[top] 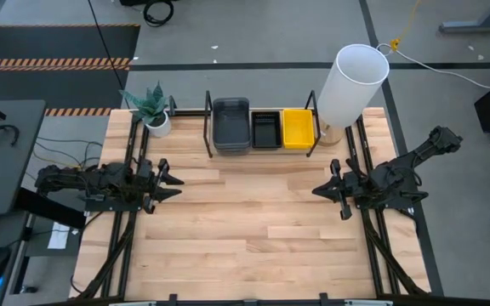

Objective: Stack baskets on shelf by color
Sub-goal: Return to Home Position

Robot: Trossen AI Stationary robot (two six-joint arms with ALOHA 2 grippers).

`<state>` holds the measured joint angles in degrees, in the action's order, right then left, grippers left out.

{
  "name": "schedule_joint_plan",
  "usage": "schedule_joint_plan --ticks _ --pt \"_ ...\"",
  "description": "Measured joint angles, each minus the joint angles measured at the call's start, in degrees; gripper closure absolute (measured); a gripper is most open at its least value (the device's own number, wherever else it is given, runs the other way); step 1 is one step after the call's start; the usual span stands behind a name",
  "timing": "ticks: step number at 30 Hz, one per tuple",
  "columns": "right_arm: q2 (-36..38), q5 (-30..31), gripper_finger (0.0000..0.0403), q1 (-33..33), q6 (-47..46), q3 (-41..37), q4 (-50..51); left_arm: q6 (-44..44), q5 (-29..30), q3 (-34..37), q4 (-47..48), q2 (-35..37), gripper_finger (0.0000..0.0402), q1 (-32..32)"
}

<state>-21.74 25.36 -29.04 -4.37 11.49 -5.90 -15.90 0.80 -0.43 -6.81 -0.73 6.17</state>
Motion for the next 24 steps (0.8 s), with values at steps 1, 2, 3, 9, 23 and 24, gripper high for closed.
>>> schedule_joint_plan --ticks 1,2,3,9,23,24 --pt "0.0 0.01 0.038 0.0 0.01 0.0 0.49 -0.01 0.0 0.0 0.0 0.0 0.025 0.0" --pt "0.0 0.0 0.038 0.0 0.01 0.0 0.8 0.0 0.0 0.0 0.0 0.0 0.025 0.0" --pt "0.0 0.01 0.038 0.0 0.01 0.0 1.11 0.0 0.0 0.0 0.0 0.0 0.0251 0.0" --pt "0.0 0.0 0.038 0.0 0.01 0.0 4.28 0.0 0.0 0.02 0.0 0.0 0.0251 0.0" --pt "0.0 0.0 0.038 0.0 0.01 0.0 4.25 0.0 0.0 0.02 0.0 0.0 0.025 0.0" --pt "0.0 0.0 0.038 0.0 0.01 0.0 4.25 0.0 0.0 0.02 0.0 0.0 0.0249 0.0"
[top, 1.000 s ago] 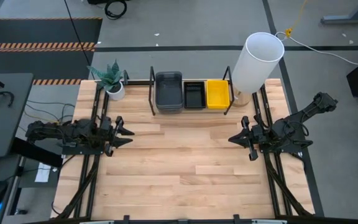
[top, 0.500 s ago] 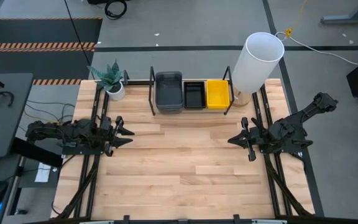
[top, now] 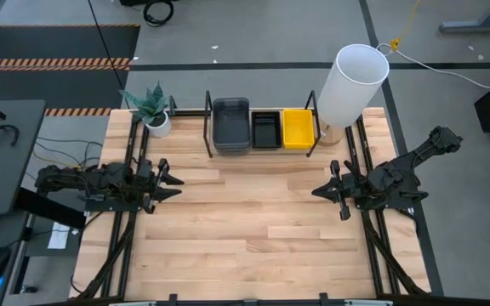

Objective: Stack baskets on shelf by color
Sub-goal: Return to Home Position

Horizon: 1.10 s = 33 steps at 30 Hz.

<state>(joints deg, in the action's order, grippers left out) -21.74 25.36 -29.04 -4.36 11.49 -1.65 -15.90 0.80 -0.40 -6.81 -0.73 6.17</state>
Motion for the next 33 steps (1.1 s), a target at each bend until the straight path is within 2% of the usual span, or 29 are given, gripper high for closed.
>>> schedule_joint_plan --ticks 33 --pt "0.0 0.0 0.038 0.0 0.0 -0.02 0.0 0.0 0.0 0.0 0.0 0.0 0.0251 0.0"
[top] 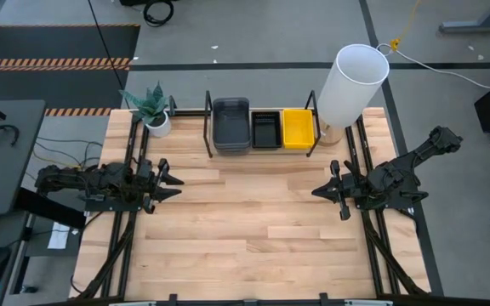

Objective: Stack baskets on shelf by color
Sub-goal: Return to Home Position

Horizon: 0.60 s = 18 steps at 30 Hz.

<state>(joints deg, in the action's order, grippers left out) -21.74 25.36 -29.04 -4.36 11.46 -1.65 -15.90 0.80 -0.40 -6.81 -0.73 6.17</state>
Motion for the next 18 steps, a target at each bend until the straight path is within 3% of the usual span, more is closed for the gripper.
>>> schedule_joint_plan --ticks 18 --pt "0.0 0.0 0.038 0.0 0.0 0.0 0.0 0.0 0.01 0.02 0.01 0.0 0.0252 0.02"
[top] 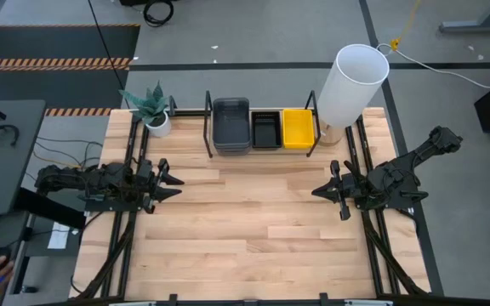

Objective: Stack baskets on shelf by color
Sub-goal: Return to Home Position

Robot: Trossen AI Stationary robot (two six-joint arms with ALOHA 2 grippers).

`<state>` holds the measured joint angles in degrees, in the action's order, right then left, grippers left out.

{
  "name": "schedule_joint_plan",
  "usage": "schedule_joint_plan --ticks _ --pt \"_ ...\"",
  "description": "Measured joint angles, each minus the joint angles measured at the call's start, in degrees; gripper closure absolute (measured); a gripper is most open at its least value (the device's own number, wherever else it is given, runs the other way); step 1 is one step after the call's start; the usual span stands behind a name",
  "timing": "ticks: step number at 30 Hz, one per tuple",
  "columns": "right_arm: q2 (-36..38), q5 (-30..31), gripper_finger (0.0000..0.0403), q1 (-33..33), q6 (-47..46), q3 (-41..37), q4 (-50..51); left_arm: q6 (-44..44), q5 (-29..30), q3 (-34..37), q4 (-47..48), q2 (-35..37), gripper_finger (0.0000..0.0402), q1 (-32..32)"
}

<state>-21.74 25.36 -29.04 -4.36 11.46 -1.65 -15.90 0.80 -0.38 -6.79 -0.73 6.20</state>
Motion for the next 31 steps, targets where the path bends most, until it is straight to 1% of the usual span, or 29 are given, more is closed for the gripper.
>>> schedule_joint_plan --ticks 6,13,24,31 --pt "0.0 0.01 0.038 0.0 0.0 0.0 0.0 0.0 0.0 0.0 0.0 0.0 0.0257 0.0" --pt "0.0 0.01 0.038 0.0 0.0 0.0 -0.01 0.0 -0.01 0.0 0.0 0.0 0.0251 -0.02" --pt "0.0 0.02 0.038 0.0 0.0 0.0 -0.02 0.0 0.02 0.0 -0.02 0.0 0.0257 0.0" --pt "0.0 0.02 0.038 0.0 0.0 0.0 0.0 0.0 0.01 0.0 -0.01 0.0 0.0252 -0.01"
